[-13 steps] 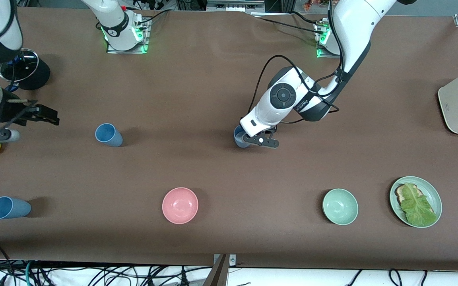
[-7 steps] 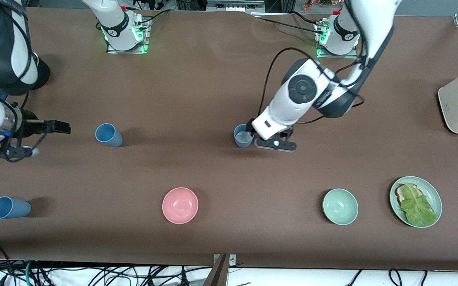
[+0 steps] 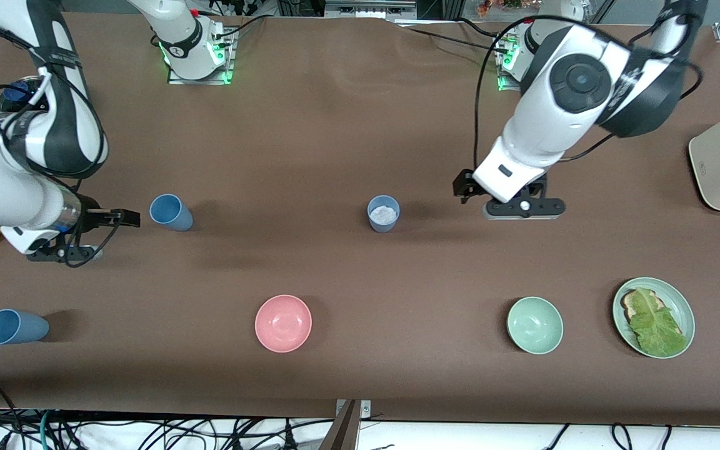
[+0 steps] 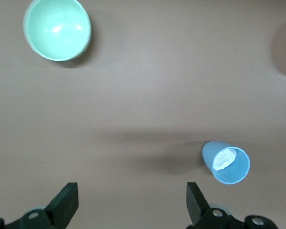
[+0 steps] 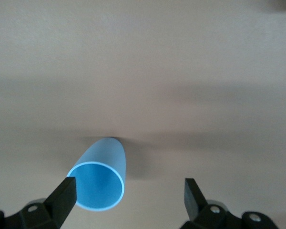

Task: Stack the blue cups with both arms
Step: 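Set the cup down and open the left gripper while the right gripper reaches, then grasp the blue cup with the right gripper while the left gripper withdraws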

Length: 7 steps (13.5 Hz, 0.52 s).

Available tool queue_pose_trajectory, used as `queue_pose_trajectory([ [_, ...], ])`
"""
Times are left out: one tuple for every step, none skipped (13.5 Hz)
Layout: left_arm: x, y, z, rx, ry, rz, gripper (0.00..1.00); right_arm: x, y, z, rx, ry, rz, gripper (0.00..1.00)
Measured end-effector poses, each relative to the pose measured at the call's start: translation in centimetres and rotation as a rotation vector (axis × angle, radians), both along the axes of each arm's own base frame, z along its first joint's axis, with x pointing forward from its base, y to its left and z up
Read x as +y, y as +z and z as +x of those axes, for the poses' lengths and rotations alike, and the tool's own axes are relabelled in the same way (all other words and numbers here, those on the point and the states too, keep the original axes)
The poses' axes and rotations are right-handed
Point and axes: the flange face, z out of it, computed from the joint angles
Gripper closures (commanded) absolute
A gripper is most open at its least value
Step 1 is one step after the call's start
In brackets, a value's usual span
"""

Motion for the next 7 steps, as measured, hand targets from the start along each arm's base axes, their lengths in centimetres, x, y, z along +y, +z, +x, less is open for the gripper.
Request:
queue_pose_trajectory([
  [1.5, 1.3, 0.4, -0.003, -0.002, 0.009, 0.0, 0.0, -1.1, -0.7, -0.01, 0.001, 0.0, 0.0],
  [3.2, 2.3, 0.9, -0.01, -0.012, 0.019, 0.0, 0.0, -1.9, -1.4, -0.018, 0.001, 0.001, 0.0],
  [5.1, 3.0, 1.2, -0.017, -0.043, 0.031, 0.0, 0.0, -2.5, -2.0, -0.025, 0.002, 0.001, 0.0],
  [6.9, 3.7, 1.4, -0.024, -0.083, 0.044, 0.0, 0.1, -3.0, -2.4, -0.029, 0.002, 0.001, 0.0],
  [8.5, 4.2, 1.4, -0.021, -0.109, 0.047, 0.0, 0.1, -3.5, -2.8, -0.03, 0.002, 0.001, 0.0],
  [10.0, 4.7, 1.4, -0.013, -0.108, 0.033, 0.0, 0.1, -3.9, -3.1, -0.031, 0.003, 0.002, 0.0],
  [11.5, 5.3, 1.2, -0.013, -0.091, 0.02, 0.0, 0.1, -4.2, -3.2, -0.03, 0.003, 0.002, 0.0],
])
